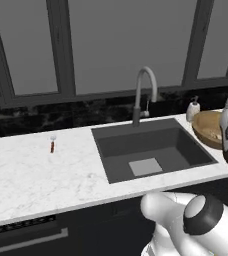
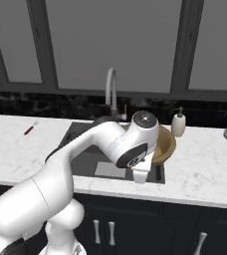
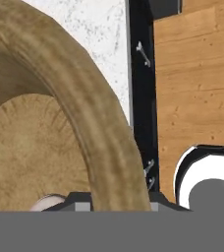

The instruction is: Pick the garlic from the sink and place it in the bowl. Then pick the bowl and place it in the microwave. Then close the microwave door and press the start button.

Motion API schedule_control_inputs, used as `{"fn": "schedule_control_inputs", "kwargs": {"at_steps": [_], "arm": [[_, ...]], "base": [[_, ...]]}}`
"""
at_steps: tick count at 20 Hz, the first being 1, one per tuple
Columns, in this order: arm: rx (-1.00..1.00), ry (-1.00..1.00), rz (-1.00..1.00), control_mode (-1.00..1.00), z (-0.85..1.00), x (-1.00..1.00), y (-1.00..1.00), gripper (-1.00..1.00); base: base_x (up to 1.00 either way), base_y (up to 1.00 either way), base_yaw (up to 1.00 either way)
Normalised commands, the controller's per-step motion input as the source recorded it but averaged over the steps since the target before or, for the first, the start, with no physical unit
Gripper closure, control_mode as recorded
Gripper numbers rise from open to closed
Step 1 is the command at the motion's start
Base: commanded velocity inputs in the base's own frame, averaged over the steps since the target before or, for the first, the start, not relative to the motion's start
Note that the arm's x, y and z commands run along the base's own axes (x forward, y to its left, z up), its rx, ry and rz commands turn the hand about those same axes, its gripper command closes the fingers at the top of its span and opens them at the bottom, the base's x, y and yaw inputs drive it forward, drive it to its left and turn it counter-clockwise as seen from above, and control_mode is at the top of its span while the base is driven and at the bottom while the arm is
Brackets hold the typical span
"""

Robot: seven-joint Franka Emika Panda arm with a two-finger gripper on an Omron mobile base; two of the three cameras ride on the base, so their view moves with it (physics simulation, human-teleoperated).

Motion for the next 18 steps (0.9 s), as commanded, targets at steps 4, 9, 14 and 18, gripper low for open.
{"fn": "schedule_control_inputs", "kwargs": {"at_steps": [4,9,14,18], "arm": [[0.00,0.00,0.00,1.00,0.00,0.00,0.00,1.00],[0.00,0.00,0.00,1.00,0.00,0.00,0.00,1.00],[0.00,0.00,0.00,1.00,0.00,0.00,0.00,1.00],[0.00,0.00,0.00,1.00,0.00,0.00,0.00,1.00]], "base": [[-0.46,0.09,-0.64],[-0.25,0.07,-0.81],[-0.16,0.01,-0.84],[-0.13,0.00,-0.86]]}}
